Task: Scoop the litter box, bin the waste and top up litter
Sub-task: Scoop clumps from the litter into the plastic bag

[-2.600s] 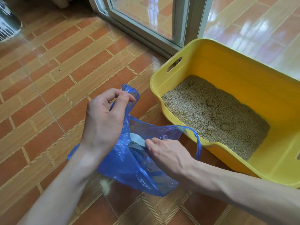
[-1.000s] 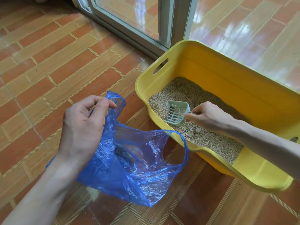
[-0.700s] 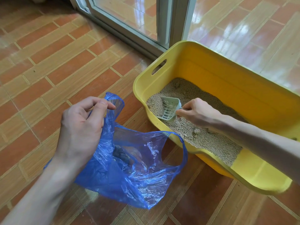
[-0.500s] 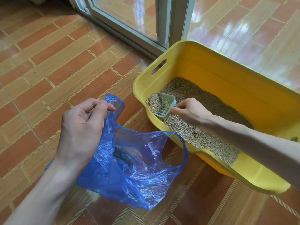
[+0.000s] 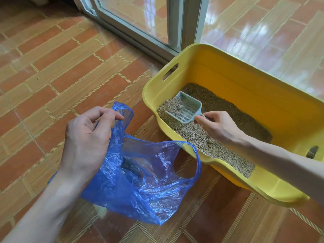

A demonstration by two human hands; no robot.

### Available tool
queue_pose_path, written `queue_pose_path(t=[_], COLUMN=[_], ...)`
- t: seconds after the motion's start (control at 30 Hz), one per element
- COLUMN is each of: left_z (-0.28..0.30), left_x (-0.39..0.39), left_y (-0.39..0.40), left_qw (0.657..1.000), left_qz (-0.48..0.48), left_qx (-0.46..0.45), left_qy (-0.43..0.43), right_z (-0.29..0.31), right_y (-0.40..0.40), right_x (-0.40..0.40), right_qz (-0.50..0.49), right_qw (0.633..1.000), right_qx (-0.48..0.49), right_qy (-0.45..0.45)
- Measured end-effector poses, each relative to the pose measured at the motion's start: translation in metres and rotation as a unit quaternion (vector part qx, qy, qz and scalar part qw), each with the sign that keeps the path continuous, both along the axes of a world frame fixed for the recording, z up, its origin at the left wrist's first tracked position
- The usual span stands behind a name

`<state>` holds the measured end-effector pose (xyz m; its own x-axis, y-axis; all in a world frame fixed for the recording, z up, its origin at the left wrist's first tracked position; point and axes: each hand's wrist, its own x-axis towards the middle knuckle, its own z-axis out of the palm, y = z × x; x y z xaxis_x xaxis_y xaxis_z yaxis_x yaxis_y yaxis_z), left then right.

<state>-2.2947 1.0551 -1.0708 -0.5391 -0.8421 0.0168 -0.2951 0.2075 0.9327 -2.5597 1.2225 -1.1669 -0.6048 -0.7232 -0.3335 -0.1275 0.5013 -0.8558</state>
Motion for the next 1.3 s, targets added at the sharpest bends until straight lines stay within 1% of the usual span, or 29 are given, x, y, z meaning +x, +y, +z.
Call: queue_pose_path(t=[0.17, 0.37, 0.6, 0.73, 0.93, 1.1, 1.2, 1.3], left_z=[0.001, 0.002, 0.004, 0.005, 0.010, 0.016, 0.020, 0.024], left_x=[-0.004, -0.008, -0.008, -0.008, -0.003, 0.001, 0.004, 0.007], left_y=[0.001, 0.004, 0.004, 0.005, 0.005, 0.006, 0.006, 0.007], left_qw=[1.000, 1.000, 1.000, 1.000, 1.000, 1.000, 1.000, 1.000], left_qz=[0.000, -0.006, -0.004, -0.004, 0.001, -0.001, -0.002, 0.006], left_qx=[0.006, 0.016, 0.010, 0.008, 0.012, 0.012, 0.006, 0.000], left_qy=[0.002, 0.013, 0.007, 0.006, 0.016, 0.026, 0.021, 0.015], right_z=[0.002, 0.007, 0.019, 0.034, 0.068, 0.090, 0.088, 0.068], right_y=[0.014, 0.021, 0.025, 0.031, 0.036, 0.032, 0.023, 0.010], right_x=[0.003, 0.000, 0.002, 0.011, 0.045, 0.080, 0.105, 0.126], right_qz=[-0.026, -0.057, -0.040, 0.004, 0.070, 0.175, 0.217, 0.231], right_qw=[1.000, 0.997, 0.998, 1.000, 0.997, 0.983, 0.973, 0.966], right_qx=[-0.001, -0.014, -0.022, -0.018, -0.012, 0.012, 0.028, 0.047], right_qy=[-0.009, -0.052, -0.053, -0.016, 0.004, 0.046, 0.070, 0.107])
